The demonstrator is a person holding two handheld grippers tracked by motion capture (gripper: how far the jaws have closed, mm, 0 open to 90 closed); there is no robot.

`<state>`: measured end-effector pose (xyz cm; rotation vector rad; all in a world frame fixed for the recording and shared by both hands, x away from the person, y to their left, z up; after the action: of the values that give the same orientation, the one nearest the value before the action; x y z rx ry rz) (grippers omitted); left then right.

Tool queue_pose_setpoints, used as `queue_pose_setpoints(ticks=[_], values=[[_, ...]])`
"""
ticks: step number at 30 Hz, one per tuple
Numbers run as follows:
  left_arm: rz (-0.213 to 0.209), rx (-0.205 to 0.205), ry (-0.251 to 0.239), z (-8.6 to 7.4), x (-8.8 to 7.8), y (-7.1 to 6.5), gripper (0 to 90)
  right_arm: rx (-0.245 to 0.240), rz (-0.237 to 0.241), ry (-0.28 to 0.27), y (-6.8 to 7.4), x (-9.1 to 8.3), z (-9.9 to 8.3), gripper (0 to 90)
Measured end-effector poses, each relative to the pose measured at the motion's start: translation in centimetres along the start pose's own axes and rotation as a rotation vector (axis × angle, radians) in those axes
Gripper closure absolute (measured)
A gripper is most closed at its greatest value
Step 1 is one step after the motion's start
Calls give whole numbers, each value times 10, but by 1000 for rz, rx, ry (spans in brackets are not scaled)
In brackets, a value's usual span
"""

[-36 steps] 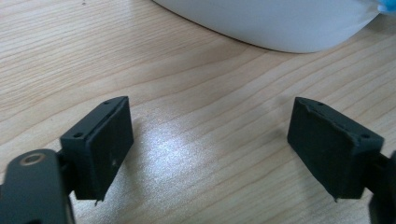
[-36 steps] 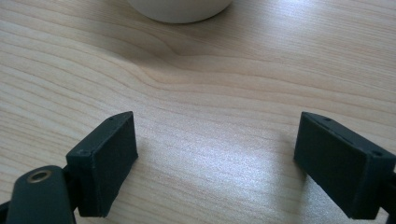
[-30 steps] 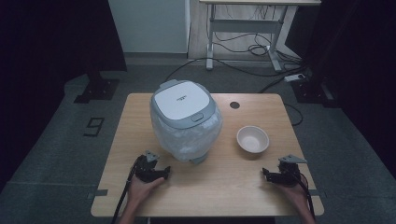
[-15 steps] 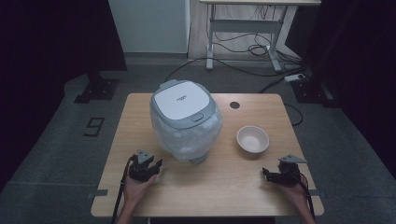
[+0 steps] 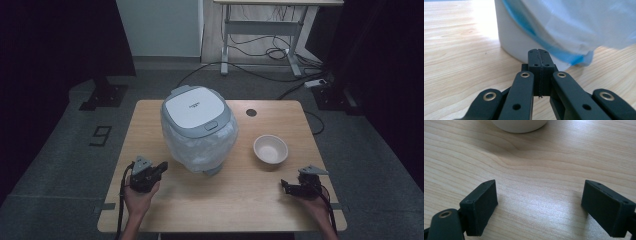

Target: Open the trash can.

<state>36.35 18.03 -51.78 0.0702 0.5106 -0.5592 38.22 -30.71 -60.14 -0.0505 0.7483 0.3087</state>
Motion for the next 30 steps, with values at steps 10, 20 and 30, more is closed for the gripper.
queue_pose_setpoints(ticks=[10, 20, 30], values=[[-31, -5, -30, 13, -9, -5, 900, 3, -1, -1, 0, 0, 0, 127], [-81, -20, -87, 43, -32, -17, 900, 3, -3, -1, 0, 0, 0, 130], [-91, 26, -123, 79, -40, -24, 900, 3, -7, -1, 0, 0, 0, 132]])
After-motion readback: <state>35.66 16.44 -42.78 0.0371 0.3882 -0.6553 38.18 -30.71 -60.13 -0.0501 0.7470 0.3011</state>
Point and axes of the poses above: each handheld gripper's, and its own axes: x roughly forward along the jaws, z roughly out of its top, y roughly to its left, the point moved 7 cm from there along x, roughly forward along the jaws, and after that the axes turned 5 degrees about x, right-handed, at the moved point
